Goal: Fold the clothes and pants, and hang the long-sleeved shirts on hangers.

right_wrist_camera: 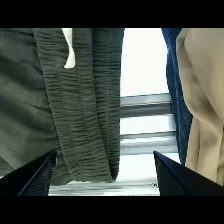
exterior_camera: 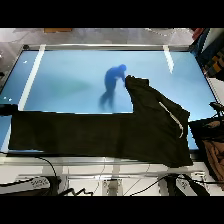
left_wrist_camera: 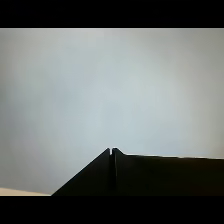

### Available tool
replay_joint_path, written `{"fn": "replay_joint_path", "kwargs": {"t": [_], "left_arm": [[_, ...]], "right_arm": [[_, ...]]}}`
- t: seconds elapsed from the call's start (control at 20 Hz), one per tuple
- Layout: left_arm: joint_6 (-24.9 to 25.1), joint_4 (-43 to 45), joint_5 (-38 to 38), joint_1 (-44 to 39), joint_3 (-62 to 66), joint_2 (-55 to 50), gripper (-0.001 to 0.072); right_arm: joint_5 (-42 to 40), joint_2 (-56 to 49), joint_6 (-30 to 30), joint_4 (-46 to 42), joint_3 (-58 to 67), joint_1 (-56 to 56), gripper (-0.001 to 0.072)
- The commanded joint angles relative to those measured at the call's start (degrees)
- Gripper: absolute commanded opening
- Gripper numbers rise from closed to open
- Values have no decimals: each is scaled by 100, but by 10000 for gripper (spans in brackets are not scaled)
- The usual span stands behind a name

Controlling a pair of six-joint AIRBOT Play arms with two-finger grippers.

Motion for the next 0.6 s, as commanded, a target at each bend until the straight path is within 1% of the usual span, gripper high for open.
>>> {"fn": "replay_joint_path", "kwargs": {"t": [0.0, 0.05, 0.1, 0.15, 0.2, 0.25, 0.35, 0.45, 0.5, 0.55], "left_arm": [[0, 0, 37, 4, 11, 20, 117], [0, -2, 37, 4, 11, 26, 380], [-24, -9, 42, -7, 13, 52, 677], [-48, -92, 66, -15, 13, 96, 710], [-44, -306, 68, -20, 13, 168, 710], [-44, -588, 109, -17, 13, 243, 709], [-42, -1340, 192, -17, 13, 391, 709], [-39, -2144, 184, -20, 13, 501, 709], [-39, -2461, 160, -20, 11, 540, 709], [-39, -2750, 111, -20, 11, 570, 709]], "right_arm": [[-280, 2, 0, 247, -2, 7, 694], [-442, 2, 0, 396, -2, 7, 693], [-654, 2, 0, 573, 0, 7, 693], [-911, 2, 2, 708, 0, 7, 693], [-1222, 2, 31, 798, -2, 7, 693], [-1600, 0, 192, 828, -2, 7, 693], [-2566, -15, 861, 789, -2, 0, 692], [-3359, -162, 1749, 413, 0, -13, 691], [-3554, -332, 2011, 310, 0, -17, 691], [-3554, -546, 2065, 396, 13, -46, 688]]}}
